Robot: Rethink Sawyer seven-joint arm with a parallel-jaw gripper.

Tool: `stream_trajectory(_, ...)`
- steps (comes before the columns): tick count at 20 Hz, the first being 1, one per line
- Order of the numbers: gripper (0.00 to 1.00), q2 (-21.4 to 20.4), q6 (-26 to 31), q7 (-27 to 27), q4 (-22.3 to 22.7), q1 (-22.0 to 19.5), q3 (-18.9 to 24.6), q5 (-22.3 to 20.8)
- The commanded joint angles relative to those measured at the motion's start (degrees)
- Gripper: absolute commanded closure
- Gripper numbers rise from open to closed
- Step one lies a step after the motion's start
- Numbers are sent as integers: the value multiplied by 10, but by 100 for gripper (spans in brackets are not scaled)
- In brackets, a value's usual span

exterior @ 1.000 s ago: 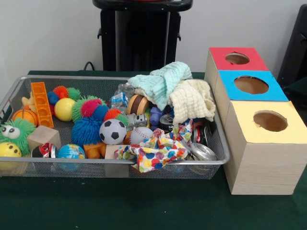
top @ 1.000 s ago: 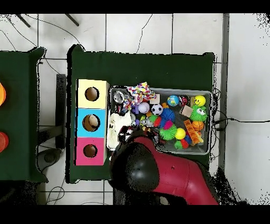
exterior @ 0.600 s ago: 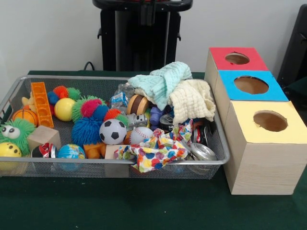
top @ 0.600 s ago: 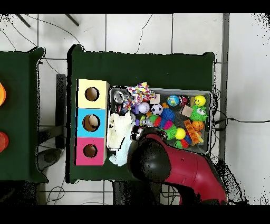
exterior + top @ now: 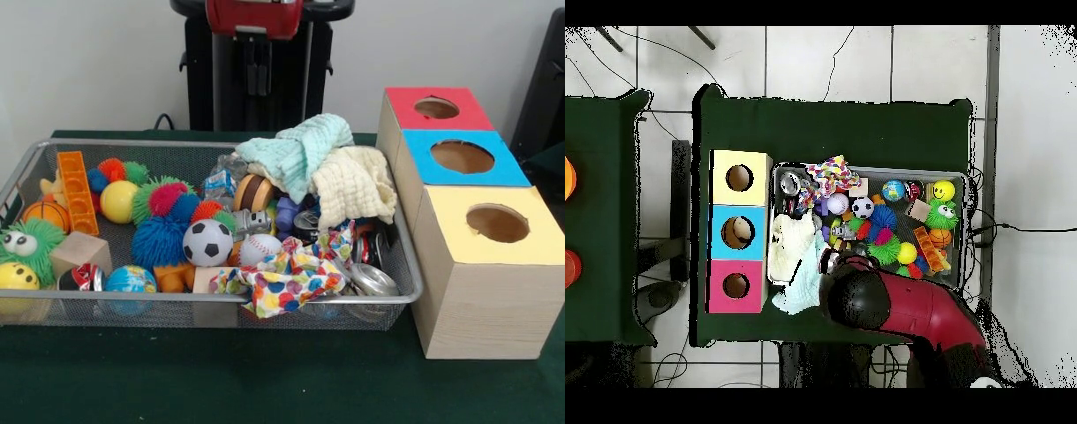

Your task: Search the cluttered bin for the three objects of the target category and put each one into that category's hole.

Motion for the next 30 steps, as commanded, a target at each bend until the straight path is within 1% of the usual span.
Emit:
stream_trajectory(1,100,35,-27,10,22,10,35,-47)
stream_trajectory(5,100,38,-50,20,23,17,25,-70)
stream_trajectory(8,100,38,-83,44,31,36,7,-86)
stream_trajectory(12,100,52,-109,70,37,54,-6,-89)
stream_trajectory(15,100,48,-95,61,33,54,-5,-89)
stream_trajectory(19,100,43,-74,44,31,40,10,-80)
stream_trajectory(23,100,32,-47,32,23,36,19,-72)
stream_trajectory(27,100,32,-34,34,12,44,17,-67)
stream_trajectory(29,100,21,-21,29,5,47,16,-66)
stream_trajectory(30,100,8,-3,19,5,39,24,-59)
